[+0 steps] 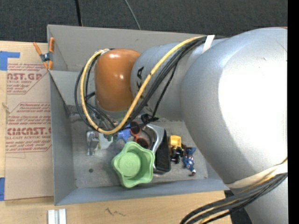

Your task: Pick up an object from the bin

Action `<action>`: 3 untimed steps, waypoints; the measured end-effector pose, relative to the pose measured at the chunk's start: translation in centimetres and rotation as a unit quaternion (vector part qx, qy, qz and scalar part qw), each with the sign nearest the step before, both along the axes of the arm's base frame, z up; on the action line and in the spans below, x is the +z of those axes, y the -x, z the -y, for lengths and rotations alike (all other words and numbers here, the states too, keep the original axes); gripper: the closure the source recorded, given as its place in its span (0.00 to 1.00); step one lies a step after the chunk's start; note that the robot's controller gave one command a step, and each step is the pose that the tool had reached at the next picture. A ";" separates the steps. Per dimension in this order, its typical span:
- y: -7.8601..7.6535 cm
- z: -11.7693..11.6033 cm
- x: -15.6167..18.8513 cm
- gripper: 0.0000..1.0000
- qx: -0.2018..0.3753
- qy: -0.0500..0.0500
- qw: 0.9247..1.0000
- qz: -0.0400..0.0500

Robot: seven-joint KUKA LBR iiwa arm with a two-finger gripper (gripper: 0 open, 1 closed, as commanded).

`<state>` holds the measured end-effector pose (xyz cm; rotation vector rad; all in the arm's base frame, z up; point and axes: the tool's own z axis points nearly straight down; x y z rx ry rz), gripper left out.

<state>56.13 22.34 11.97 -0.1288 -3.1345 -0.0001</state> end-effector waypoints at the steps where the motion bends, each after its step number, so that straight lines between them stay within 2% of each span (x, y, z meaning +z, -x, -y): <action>1: -0.2 0.0 5.9 1.00 0.001 -0.001 1.000 0.003; 2: 0.2 -0.1 8.6 1.00 -0.003 -0.001 1.000 0.004; 3: 0.6 -0.2 11.8 1.00 -0.001 0.000 1.000 0.001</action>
Offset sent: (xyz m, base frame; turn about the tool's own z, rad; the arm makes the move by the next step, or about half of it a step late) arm -0.0020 -0.0003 0.0846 0.0079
